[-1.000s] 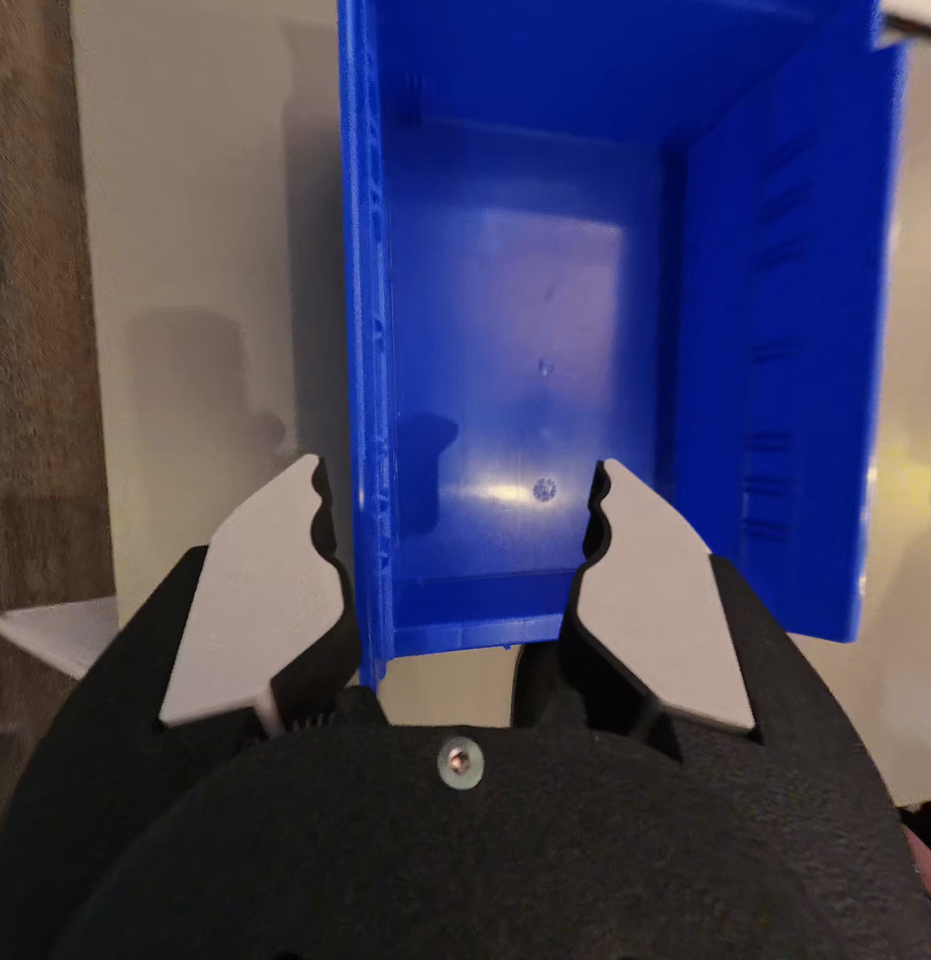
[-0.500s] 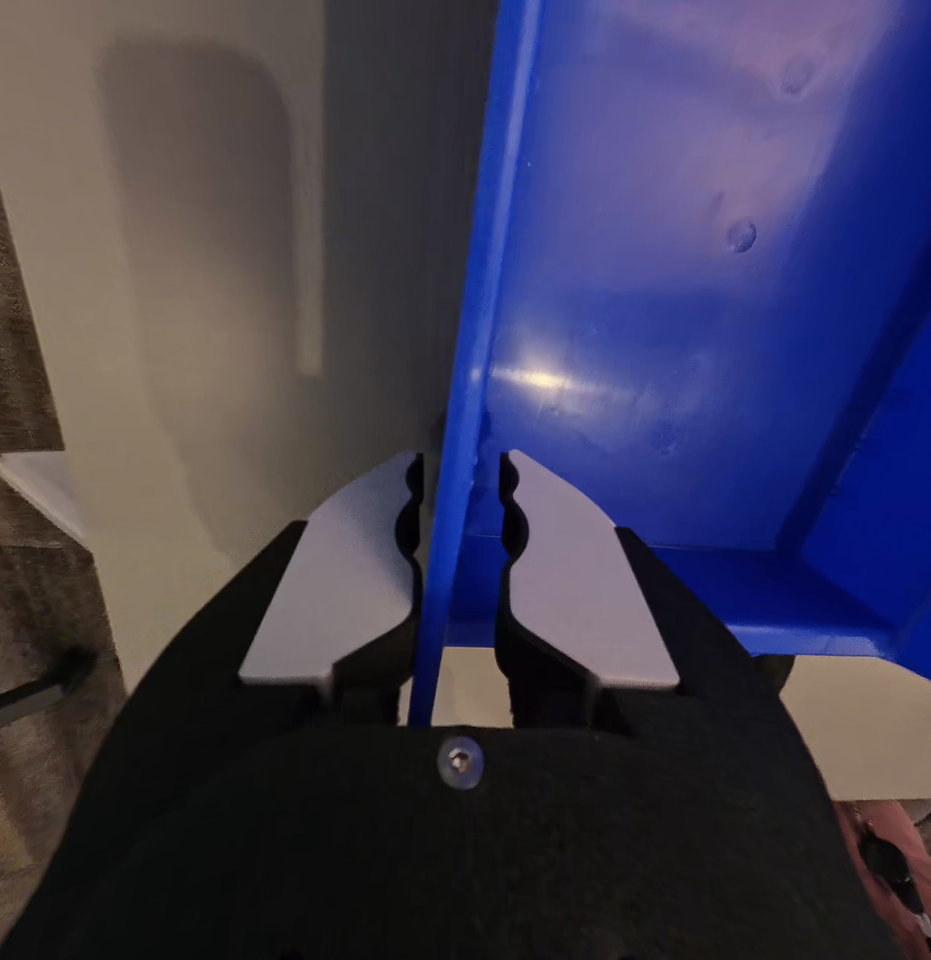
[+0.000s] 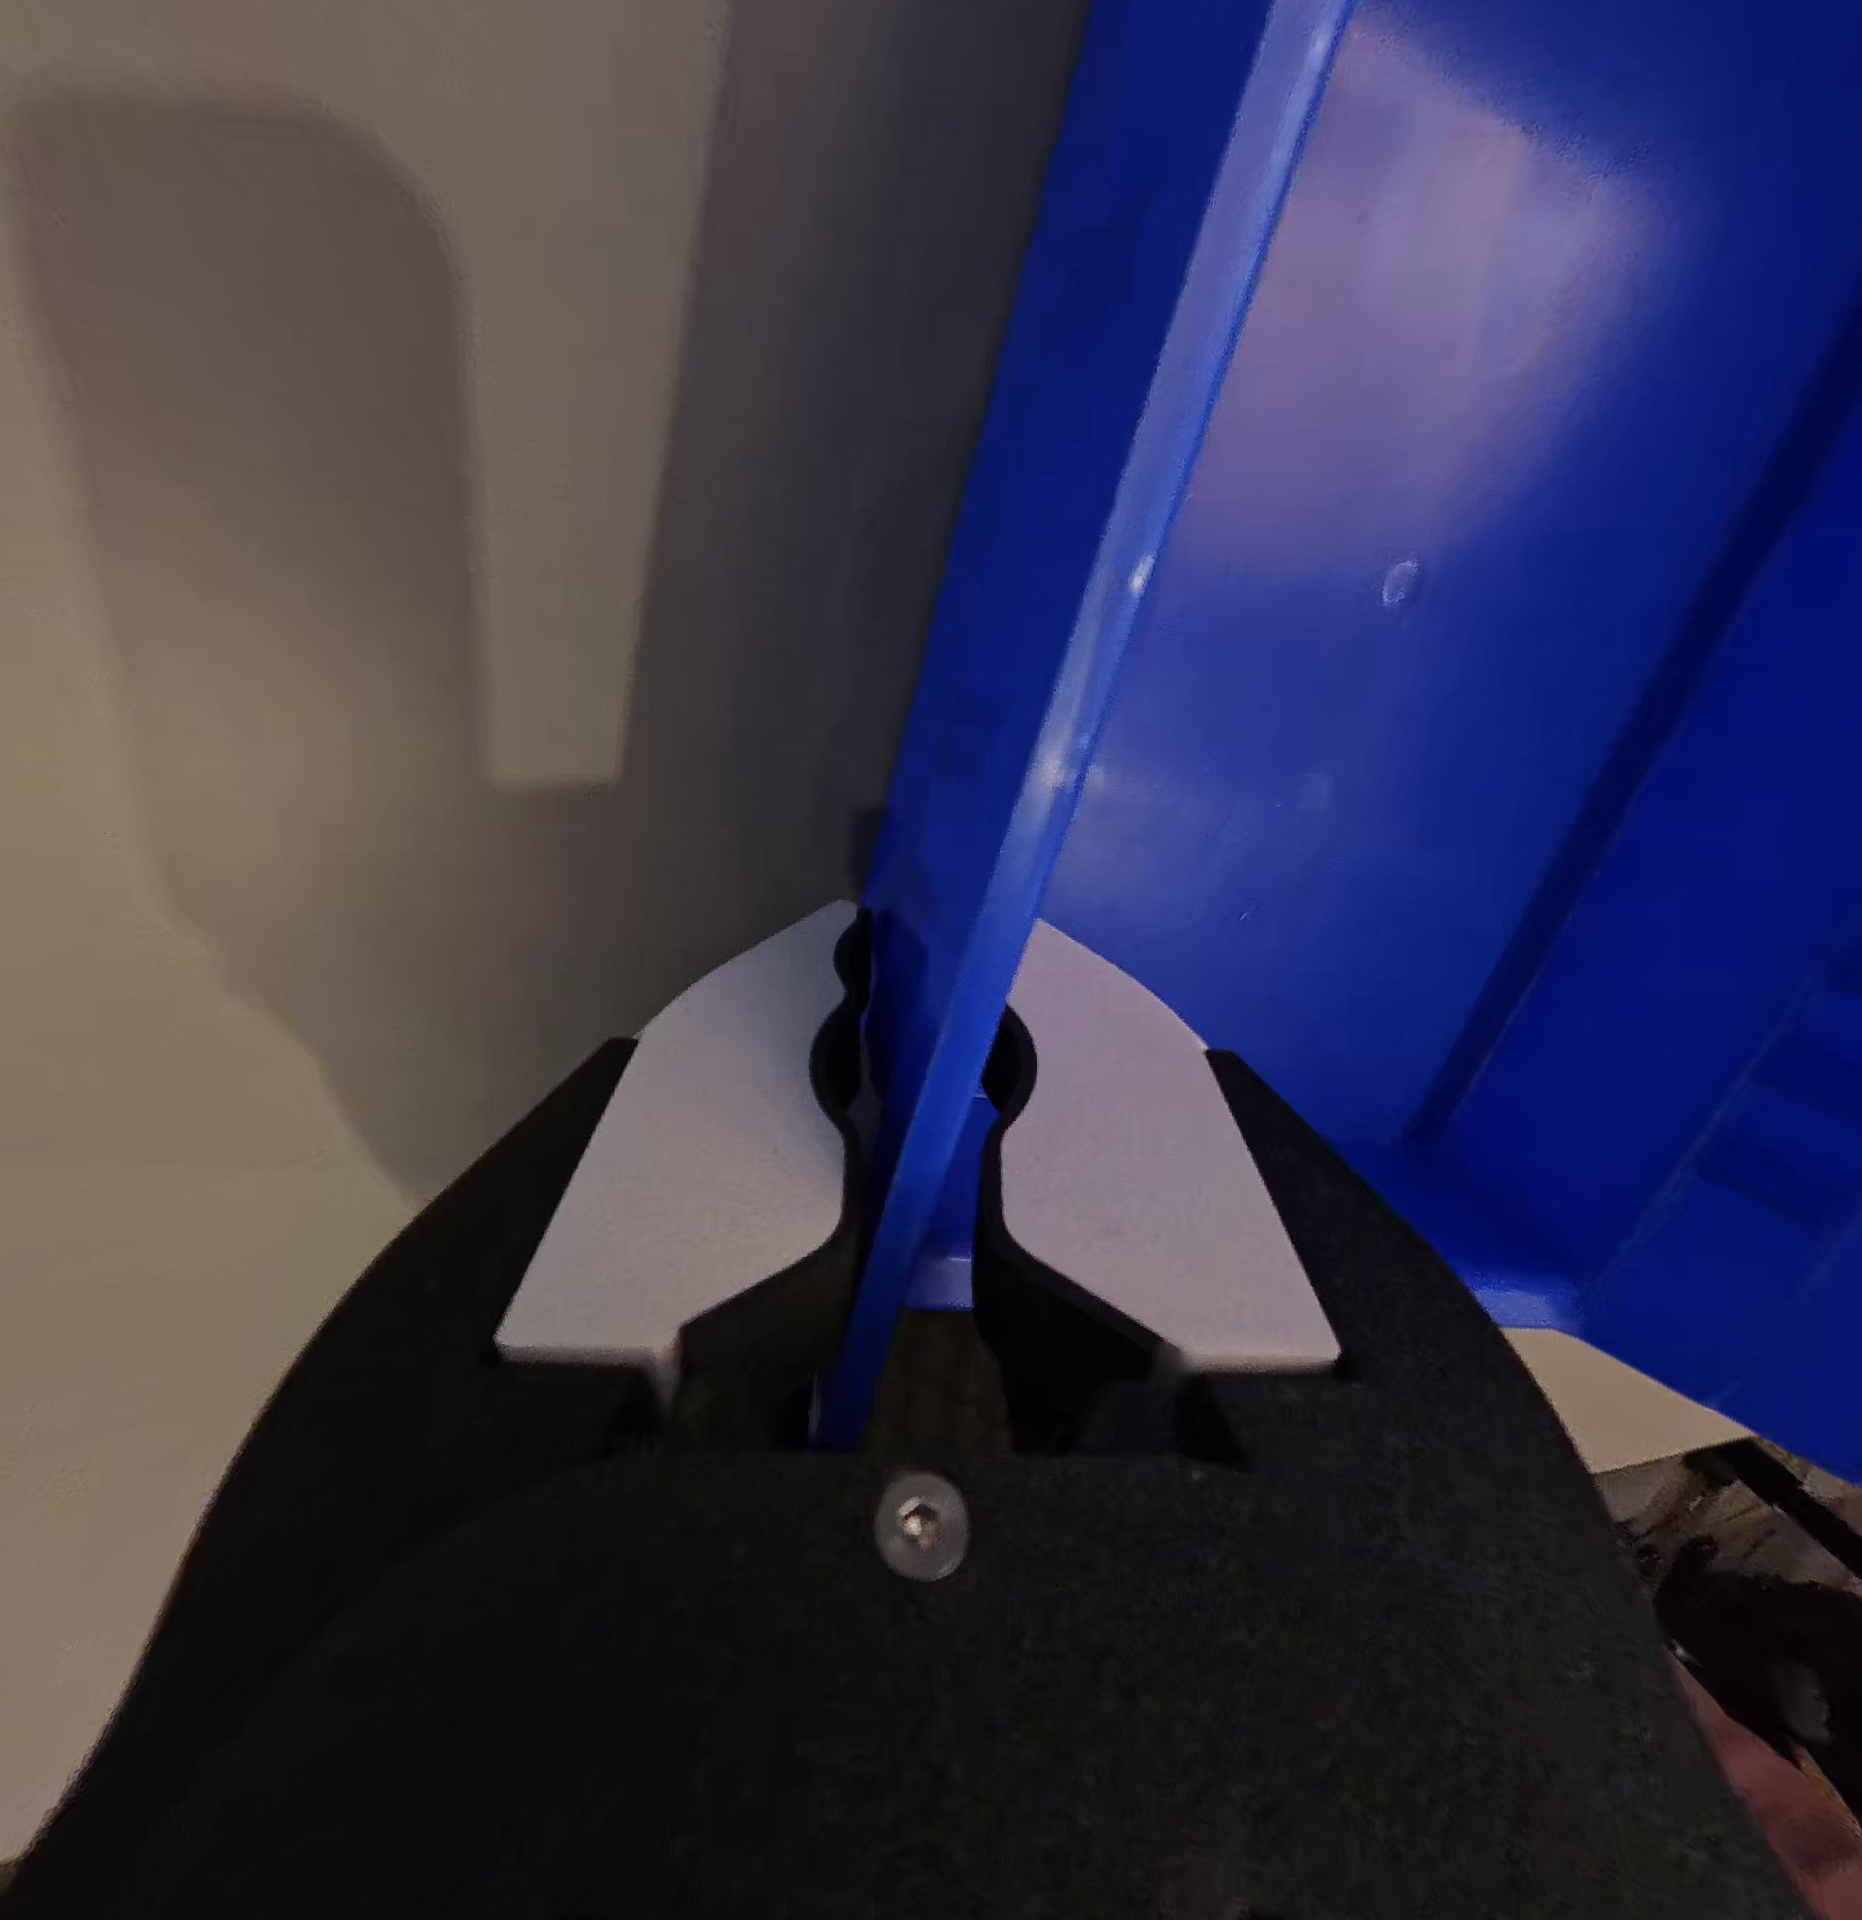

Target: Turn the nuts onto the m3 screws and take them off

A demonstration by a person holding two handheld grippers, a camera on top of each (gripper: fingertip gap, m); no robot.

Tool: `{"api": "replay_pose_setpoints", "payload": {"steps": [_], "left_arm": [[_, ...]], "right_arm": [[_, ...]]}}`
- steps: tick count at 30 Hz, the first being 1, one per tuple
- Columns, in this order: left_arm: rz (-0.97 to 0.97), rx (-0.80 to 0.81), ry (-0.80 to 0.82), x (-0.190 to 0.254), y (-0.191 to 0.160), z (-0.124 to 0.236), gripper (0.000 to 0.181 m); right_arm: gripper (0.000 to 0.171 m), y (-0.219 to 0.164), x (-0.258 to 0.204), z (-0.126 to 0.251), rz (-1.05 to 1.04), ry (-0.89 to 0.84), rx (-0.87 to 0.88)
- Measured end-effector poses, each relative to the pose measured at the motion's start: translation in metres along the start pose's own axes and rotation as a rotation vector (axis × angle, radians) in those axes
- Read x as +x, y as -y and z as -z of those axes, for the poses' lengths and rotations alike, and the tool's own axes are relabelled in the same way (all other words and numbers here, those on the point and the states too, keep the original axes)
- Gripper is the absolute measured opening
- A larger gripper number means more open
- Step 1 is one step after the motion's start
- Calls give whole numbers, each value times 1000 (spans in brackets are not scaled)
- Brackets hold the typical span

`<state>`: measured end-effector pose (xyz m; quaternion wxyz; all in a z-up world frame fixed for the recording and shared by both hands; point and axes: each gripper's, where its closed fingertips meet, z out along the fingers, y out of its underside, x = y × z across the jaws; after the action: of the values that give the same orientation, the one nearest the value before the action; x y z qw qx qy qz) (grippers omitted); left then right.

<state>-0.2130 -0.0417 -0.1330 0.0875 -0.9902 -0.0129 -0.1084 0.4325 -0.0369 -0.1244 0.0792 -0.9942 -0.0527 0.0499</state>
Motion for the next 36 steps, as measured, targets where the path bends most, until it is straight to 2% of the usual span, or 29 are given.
{"api": "replay_pose_setpoints", "payload": {"steps": [9,14,20,24,27,32,36], "left_arm": [[-8,-9,-30,73,-21,-13,27],[-16,13,-87,110,-42,-15,44],[-55,24,-164,140,-52,-16,62],[-89,89,-188,143,-41,-14,61],[-79,181,-252,143,-28,-3,58],[-103,316,-455,147,-22,42,59],[-180,418,-503,133,-25,80,46]], "right_arm": [[9,-1,-65,-5,85,31,-16],[9,-7,-91,-6,178,64,-55],[15,3,-91,-14,136,12,-55],[14,2,-91,-17,98,8,-79],[7,3,-93,-17,34,71,-90],[6,6,-86,-17,31,77,-74],[5,6,-84,-17,60,76,-76]]}}
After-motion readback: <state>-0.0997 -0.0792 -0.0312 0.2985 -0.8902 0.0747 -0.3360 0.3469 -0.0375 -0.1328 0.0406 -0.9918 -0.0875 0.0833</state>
